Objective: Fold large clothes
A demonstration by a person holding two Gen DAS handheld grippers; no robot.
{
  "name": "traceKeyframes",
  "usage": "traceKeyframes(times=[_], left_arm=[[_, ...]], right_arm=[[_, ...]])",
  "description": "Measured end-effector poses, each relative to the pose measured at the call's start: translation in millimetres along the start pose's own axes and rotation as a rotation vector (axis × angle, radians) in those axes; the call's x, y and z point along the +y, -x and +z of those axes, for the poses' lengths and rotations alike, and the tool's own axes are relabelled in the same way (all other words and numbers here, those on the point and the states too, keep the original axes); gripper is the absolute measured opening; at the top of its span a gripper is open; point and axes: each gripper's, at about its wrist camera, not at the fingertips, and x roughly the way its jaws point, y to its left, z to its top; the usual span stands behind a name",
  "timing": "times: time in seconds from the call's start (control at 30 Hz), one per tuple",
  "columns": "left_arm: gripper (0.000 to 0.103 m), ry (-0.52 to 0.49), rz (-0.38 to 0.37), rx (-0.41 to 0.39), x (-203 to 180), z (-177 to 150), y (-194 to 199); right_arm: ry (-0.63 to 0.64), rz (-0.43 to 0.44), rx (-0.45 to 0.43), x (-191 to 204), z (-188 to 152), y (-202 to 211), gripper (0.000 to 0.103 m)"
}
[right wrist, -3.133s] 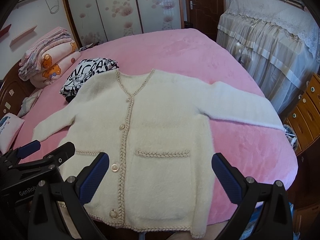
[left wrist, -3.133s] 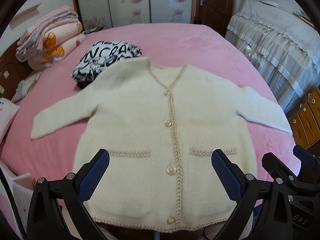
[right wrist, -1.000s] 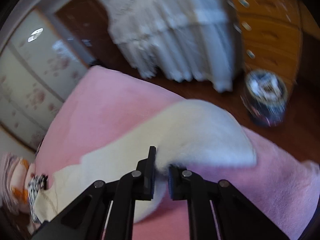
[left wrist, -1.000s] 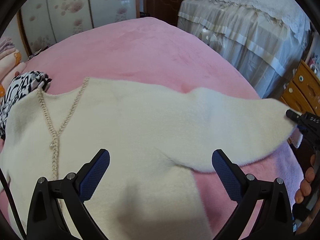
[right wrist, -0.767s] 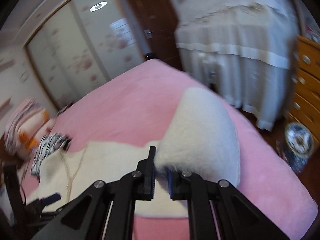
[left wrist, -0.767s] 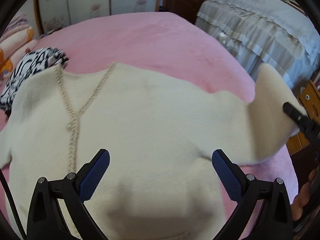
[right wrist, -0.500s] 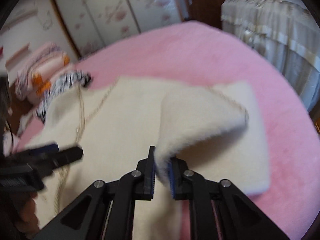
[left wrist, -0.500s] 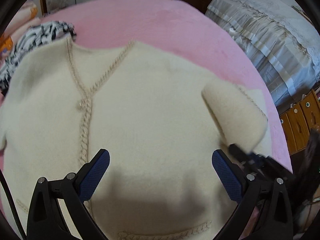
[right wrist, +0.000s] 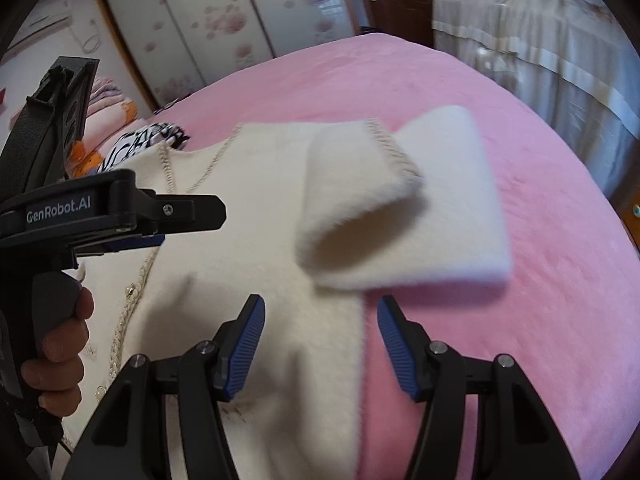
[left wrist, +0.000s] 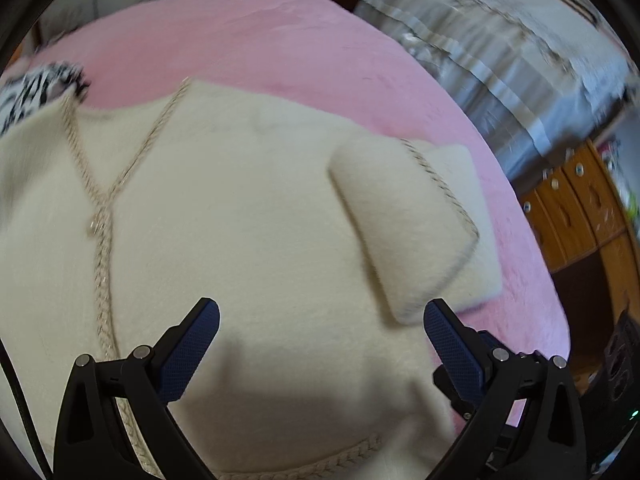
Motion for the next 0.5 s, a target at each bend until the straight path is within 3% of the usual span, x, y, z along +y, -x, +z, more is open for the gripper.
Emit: traceKeyframes(times=[0.2, 0.4, 0.43, 0.47, 0.5], left_arm=[[0.102, -0.192, 0.114, 0.02, -70, 6, -19], [0.1, -0.265, 0.277, 0.026, -103, 26, -52], [0.094, -0.265, 0.291, 0.013, -103, 31, -53], [0.067, -0.264, 0.278, 0.0, -102, 37, -51], [0.02, -0.261, 0.23, 0.007, -101, 43, -49]], right_arm=[[-0.107, -0.022, -0.013, -28, -13, 20, 0.059], [-0.141, -0.04, -0.001, -36, -19, 20, 0.059], [-0.147, -0.037, 0.002, -37, -19, 19, 0.059], [-0.15, -0.037, 0.003, -38, -19, 18, 0.059], [-0.15, -0.039, 0.003, -39, -19, 19, 0.059]])
